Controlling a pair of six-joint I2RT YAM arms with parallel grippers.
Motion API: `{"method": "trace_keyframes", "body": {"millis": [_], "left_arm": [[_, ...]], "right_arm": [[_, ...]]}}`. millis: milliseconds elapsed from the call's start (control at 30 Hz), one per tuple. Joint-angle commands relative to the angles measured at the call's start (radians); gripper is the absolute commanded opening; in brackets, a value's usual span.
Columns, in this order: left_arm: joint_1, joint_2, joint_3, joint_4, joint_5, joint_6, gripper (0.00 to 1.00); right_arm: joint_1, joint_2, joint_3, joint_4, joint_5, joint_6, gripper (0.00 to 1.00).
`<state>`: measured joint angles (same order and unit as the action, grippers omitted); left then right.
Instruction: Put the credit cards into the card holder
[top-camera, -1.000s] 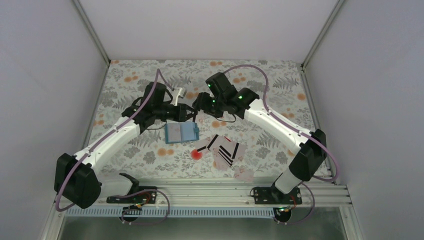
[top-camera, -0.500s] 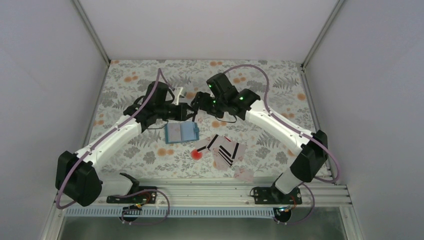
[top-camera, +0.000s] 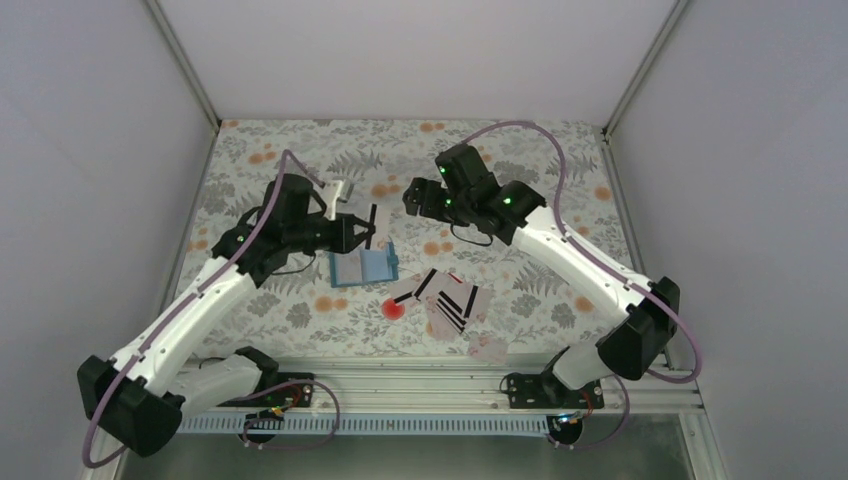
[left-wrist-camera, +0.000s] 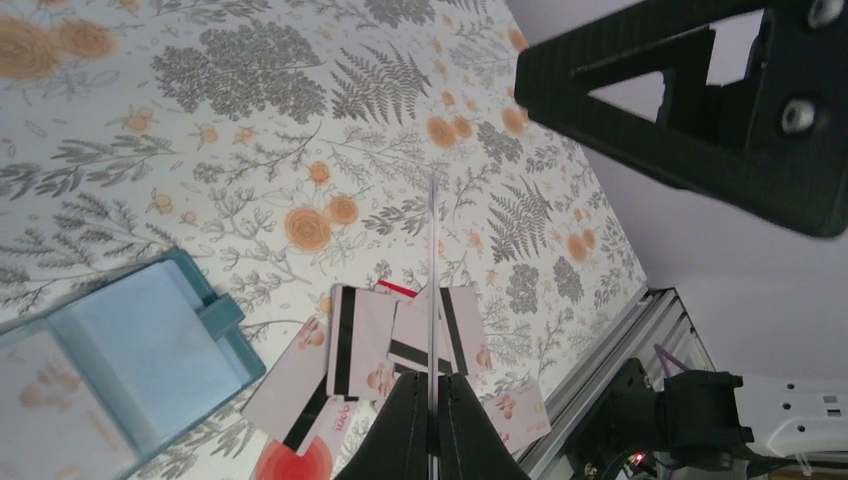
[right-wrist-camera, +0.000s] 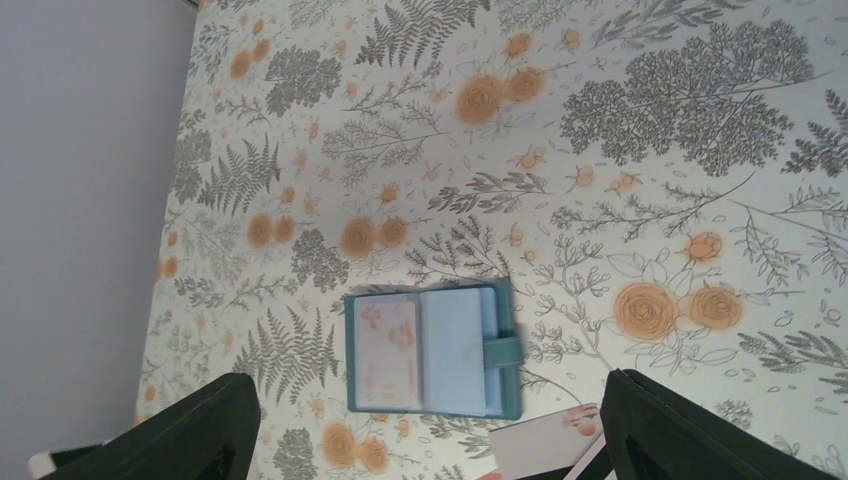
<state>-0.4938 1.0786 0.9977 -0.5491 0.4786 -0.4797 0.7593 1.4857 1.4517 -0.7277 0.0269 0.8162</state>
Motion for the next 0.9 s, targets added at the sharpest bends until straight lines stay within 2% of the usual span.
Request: {"method": "trace_keyframes", "body": {"millis": [0,100,200,333,600,867], "left_arm": [[0.000,-0.055,-0.057,-0.040,-0.044,0.013,0.02],[0.009,-0.046,-0.016,-0.084,-0.081,0.029,0.02],[0.025,-0.023,0.042,-0.131,-0.149,0.043,0.02],[0.071,0.011,0.067,-0.158,-0.147,0.035,0.02],[0.142,0.016,-0.106,-0.094,-0.114,-0.031,0.02],[0.157,0.066,-0.225,0.013,-0.072,-0.061,0.02]], "right_arm": [[-0.013,-0.003,-0.007,0.019,0.037,-0.087,0.87],[-0.029,-0.007,-0.030,0.045,0.008,-0.133,0.88],[-0.074,-0.001,-0.065,0.108,-0.085,-0.171,0.88],[-0.113,0.038,-0.063,0.113,-0.154,-0.212,0.86],[-0.119,0.069,-0.175,0.187,-0.214,-0.296,0.80],[-0.117,0.167,-0.222,0.267,-0.362,-0.321,0.70]]}}
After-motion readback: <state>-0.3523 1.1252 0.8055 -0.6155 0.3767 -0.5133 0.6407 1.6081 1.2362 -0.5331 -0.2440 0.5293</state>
